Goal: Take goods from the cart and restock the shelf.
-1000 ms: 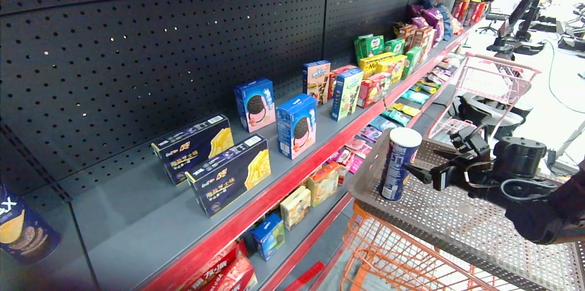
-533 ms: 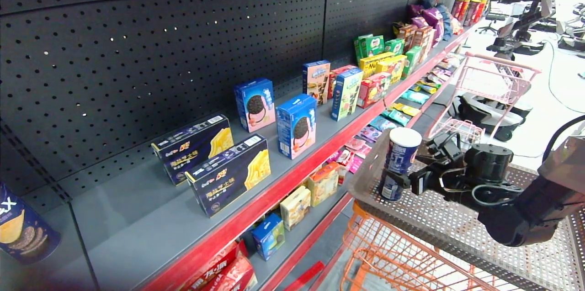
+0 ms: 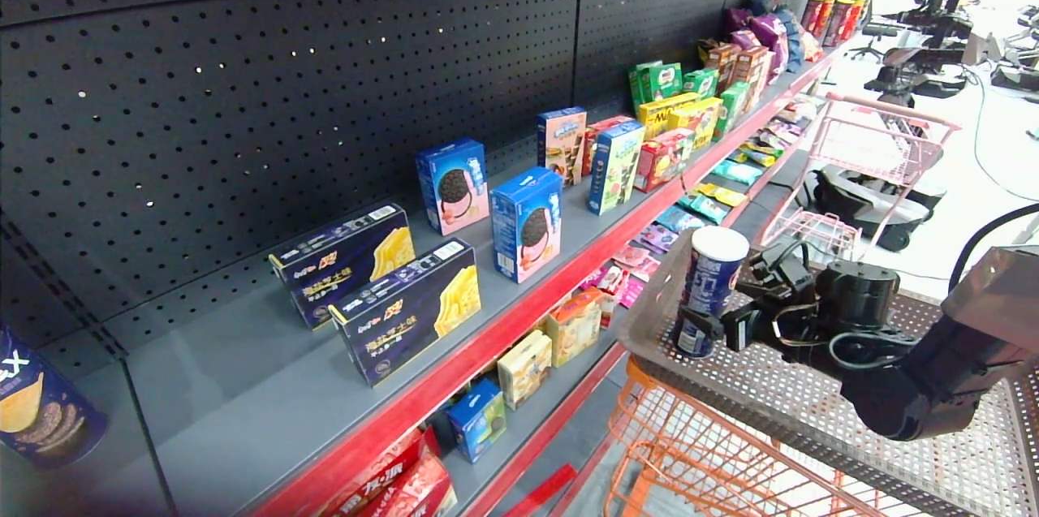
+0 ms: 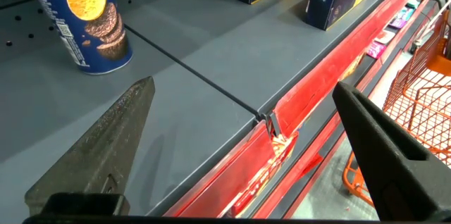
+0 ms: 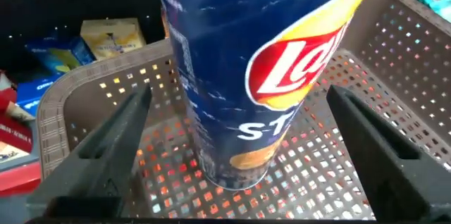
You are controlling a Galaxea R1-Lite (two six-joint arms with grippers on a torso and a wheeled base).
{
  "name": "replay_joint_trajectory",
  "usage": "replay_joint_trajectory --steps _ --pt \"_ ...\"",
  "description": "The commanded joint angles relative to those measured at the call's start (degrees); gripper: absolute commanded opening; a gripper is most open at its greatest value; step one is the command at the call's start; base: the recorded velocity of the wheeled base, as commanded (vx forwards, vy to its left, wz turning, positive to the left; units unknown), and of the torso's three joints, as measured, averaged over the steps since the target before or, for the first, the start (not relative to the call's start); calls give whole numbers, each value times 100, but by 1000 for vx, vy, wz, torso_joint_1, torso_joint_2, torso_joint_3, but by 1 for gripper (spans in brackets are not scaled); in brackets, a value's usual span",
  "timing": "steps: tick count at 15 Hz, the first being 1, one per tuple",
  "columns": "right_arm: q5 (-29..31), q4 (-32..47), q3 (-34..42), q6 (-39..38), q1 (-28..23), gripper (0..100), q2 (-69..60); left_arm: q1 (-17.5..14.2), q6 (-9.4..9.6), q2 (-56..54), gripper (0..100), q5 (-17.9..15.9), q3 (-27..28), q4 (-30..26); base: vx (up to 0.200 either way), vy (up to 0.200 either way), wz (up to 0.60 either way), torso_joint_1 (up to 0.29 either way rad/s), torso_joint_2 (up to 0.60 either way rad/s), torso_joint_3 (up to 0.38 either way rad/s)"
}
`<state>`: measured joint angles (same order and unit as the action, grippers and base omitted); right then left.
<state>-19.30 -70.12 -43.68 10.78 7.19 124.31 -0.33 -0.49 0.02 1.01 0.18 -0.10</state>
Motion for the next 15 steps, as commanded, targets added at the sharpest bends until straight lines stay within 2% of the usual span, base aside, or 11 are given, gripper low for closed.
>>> replay_joint_trajectory --steps 1,10,13,14,15 --pt "-57 -2 -106 3 -16 100 41 -2 -4 -2 100 -5 -1 1 0 0 0 0 0 0" --pt "-232 16 -783 3 -25 100 551 -2 -4 -2 100 -5 -1 1 0 0 0 0 0 0" --pt "-654 16 -1037 3 -69 100 683 -2 -4 -2 100 4 -1 1 0 0 0 0 0 0" --pt "-725 25 -1090 12 -78 0 691 -2 -4 -2 100 4 -1 1 0 0 0 0 0 0" --pt "-725 34 -1152 12 -86 0 744 -2 -4 -2 100 4 -1 1 0 0 0 0 0 0"
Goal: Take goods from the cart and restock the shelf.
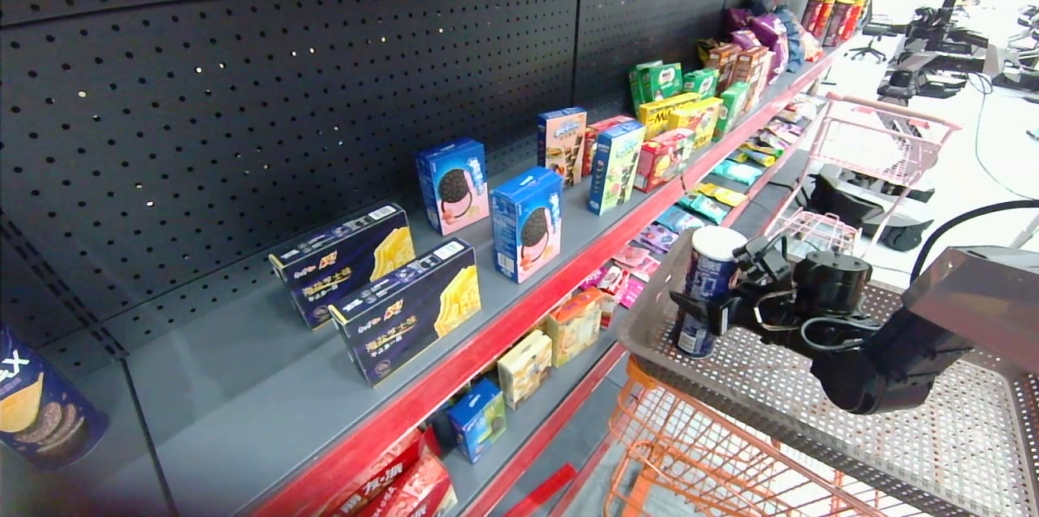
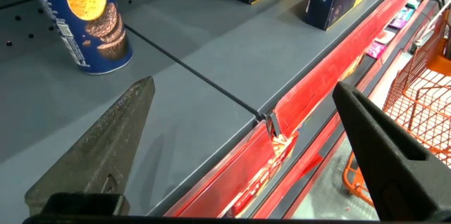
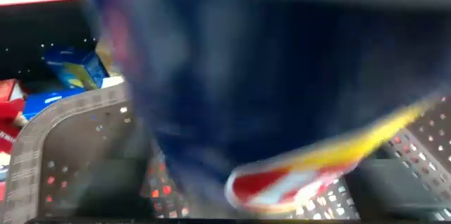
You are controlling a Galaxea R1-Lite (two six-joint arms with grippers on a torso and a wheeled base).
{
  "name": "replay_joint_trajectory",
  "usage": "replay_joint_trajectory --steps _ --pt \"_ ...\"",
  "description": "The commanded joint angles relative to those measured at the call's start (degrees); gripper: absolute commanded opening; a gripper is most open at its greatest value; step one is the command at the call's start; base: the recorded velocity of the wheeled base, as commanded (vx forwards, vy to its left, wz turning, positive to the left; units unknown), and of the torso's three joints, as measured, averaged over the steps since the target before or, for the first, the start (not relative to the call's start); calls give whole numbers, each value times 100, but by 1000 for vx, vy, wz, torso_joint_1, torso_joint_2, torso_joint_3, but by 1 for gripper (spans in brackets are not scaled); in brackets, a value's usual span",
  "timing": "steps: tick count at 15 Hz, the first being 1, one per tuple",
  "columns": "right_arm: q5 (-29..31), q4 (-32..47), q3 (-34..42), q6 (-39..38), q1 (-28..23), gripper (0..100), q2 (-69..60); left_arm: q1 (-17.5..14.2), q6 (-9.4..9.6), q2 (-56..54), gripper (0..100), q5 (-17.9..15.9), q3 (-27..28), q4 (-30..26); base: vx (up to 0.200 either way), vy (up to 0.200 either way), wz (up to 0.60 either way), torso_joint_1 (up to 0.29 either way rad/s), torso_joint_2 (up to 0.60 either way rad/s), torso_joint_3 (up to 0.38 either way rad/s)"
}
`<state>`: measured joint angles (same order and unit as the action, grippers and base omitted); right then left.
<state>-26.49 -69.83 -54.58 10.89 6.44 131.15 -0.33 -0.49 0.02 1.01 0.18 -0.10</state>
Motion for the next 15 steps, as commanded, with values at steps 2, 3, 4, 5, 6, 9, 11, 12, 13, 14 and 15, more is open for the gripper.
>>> replay_joint_trajectory --steps 2,3,4,5,6,9,11,12,13,14,15 --pt "-32 31 -27 -8 -11 0 60 -2 -4 -2 100 -5 -1 1 0 0 0 0 0 0" --pt "-32 31 -27 -8 -11 0 60 -2 -4 -2 100 -5 -1 1 0 0 0 0 0 0" --pt "-40 39 -18 -8 -11 0 34 -2 -4 -2 100 4 -1 1 0 0 0 0 0 0" --pt "-49 39 -18 -16 -11 0 -1 -2 5 -2 100 4 -1 1 0 0 0 0 0 0" --pt "-49 66 0 -25 -2 0 -133 -2 -4 -2 100 4 -1 1 0 0 0 0 0 0" --pt "127 646 88 -25 7 0 -704 -2 -4 -2 100 4 -1 1 0 0 0 0 0 0" --pt "1216 1015 457 -210 130 0 -1337 -2 5 -2 100 4 -1 1 0 0 0 0 0 0" --pt "1638 1024 729 -447 279 0 -1698 -2 -4 -2 100 4 -1 1 0 0 0 0 0 0" --pt "1902 1068 975 -473 332 0 -2032 -2 -4 -2 100 4 -1 1 0 0 0 0 0 0" --pt "2104 1164 1177 -465 376 0 -2330 -2 -4 -2 100 4 -1 1 0 0 0 0 0 0" --pt "2306 1296 1362 -465 481 0 -2700 -2 -4 -2 100 4 -1 1 0 0 0 0 0 0"
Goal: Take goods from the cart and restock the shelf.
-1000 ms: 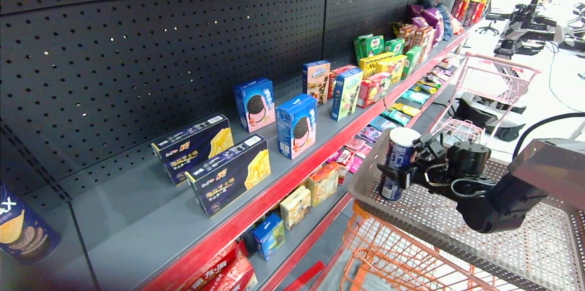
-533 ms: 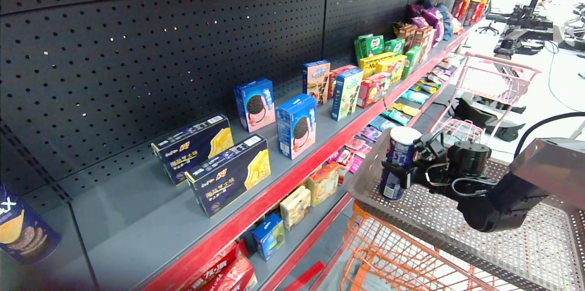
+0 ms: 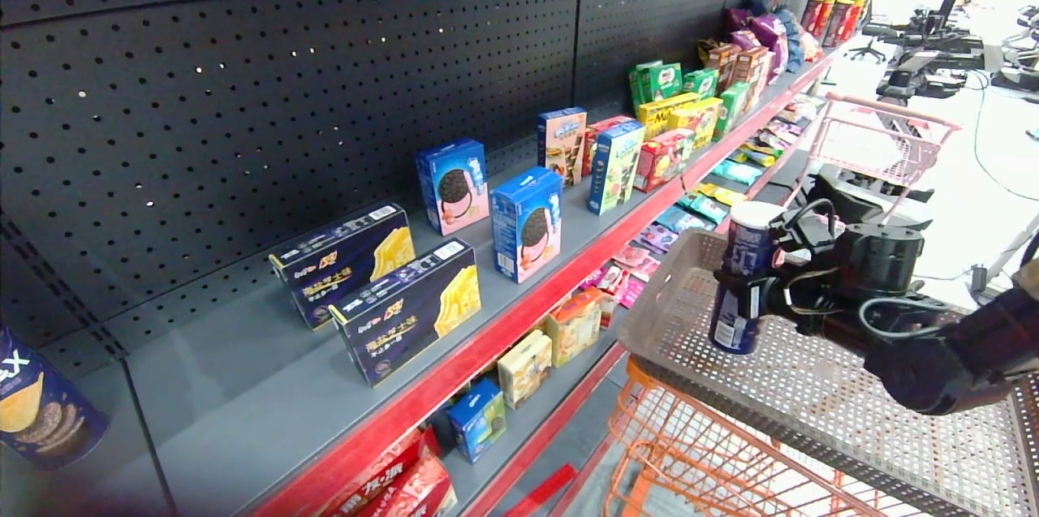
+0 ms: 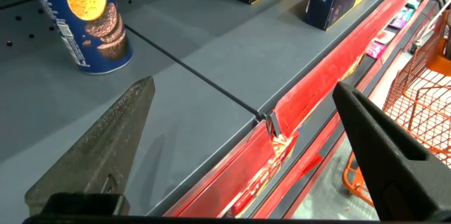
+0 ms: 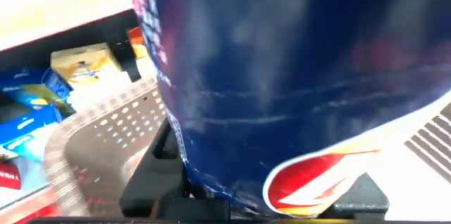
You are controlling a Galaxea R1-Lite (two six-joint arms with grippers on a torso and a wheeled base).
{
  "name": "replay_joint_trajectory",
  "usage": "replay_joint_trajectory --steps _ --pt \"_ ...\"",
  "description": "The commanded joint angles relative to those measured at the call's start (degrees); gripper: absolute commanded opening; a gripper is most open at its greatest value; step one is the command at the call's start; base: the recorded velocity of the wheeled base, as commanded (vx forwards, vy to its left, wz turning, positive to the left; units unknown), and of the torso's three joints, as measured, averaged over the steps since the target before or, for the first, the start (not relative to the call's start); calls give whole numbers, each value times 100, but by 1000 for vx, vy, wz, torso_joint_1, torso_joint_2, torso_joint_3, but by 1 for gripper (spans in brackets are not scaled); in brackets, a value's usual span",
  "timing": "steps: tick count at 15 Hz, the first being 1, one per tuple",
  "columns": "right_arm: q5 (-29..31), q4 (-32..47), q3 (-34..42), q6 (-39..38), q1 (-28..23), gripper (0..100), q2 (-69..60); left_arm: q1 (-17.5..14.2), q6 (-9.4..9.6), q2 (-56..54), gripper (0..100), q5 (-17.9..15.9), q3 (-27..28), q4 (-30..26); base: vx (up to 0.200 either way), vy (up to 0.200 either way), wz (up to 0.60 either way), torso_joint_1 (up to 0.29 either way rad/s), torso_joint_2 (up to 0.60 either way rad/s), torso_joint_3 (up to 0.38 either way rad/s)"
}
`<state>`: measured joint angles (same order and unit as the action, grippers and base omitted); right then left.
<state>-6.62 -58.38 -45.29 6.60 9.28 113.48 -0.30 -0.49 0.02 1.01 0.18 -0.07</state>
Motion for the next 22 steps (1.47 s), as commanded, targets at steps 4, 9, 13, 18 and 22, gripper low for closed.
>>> replay_joint_trajectory --steps 4,9,13,18,22 --pt "592 477 1523 -185 364 0 -2603 -5 -4 -2 100 4 -1 -1 0 0 0 0 0 0" --pt "1541 1277 2613 -141 558 0 -4545 -5 -4 -2 100 4 -1 -1 0 0 0 0 0 0" --pt "2059 1470 2709 -106 566 0 -4844 -5 -4 -2 100 4 -1 -1 0 0 0 0 0 0" --pt "2077 1435 2745 -106 786 0 -4827 -5 5 -2 100 -5 -1 -1 0 0 480 4 -1 3" --pt "2059 1452 2753 -123 786 0 -4774 -5 -4 -2 100 4 -1 -1 0 0 600 2 1 5"
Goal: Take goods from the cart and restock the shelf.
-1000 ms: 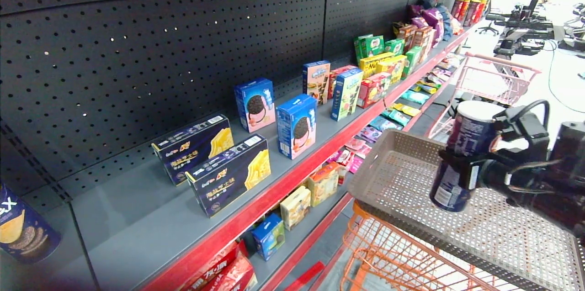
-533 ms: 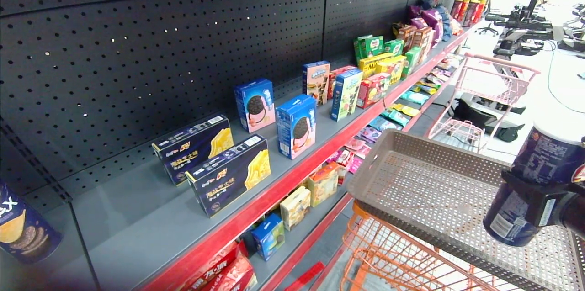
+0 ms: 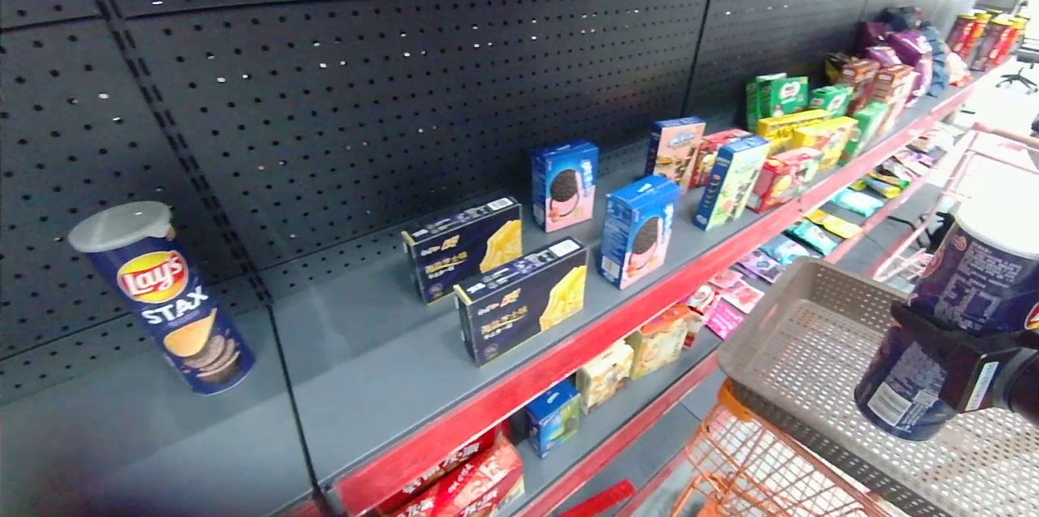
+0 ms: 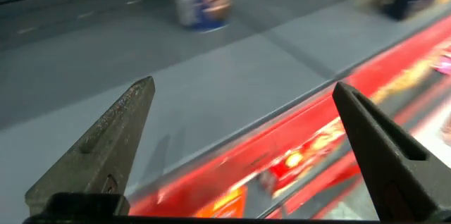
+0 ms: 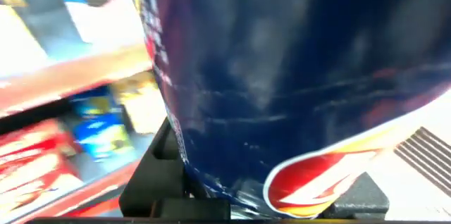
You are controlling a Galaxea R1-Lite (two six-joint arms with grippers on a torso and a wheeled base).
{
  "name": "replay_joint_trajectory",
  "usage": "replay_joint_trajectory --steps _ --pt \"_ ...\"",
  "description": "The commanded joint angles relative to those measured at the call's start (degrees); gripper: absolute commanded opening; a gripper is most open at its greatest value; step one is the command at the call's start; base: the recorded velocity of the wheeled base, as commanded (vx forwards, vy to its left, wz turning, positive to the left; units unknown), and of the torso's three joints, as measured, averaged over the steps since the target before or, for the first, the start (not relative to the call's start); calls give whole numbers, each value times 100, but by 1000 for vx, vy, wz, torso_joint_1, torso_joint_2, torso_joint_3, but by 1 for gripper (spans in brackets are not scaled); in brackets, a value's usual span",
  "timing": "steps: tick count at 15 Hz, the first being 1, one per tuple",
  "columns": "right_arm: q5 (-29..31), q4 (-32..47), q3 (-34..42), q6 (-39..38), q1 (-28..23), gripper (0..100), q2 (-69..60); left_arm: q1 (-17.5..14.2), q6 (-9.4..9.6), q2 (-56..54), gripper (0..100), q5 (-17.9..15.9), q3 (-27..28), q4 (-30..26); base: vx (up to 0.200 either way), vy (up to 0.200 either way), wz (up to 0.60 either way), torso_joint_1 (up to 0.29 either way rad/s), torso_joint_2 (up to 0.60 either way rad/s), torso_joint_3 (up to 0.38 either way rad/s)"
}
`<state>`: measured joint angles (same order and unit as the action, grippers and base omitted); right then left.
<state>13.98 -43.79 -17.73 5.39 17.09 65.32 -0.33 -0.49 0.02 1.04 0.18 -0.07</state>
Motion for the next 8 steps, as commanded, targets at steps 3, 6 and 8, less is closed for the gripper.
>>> replay_joint_trajectory --steps 3,6,8 --pt "-1 -7 -3 -20 -4 0 95 -2 -4 -2 100 2 -1 -1 0 0 600 1 2 -1" --pt "-1 -33 -3 -38 -4 0 201 -2 -4 -2 100 2 -1 -1 0 0 600 -2 -1 2" --pt "17 -33 -12 -38 -4 0 209 -2 -4 -2 100 2 -1 -1 0 0 600 2 5 5"
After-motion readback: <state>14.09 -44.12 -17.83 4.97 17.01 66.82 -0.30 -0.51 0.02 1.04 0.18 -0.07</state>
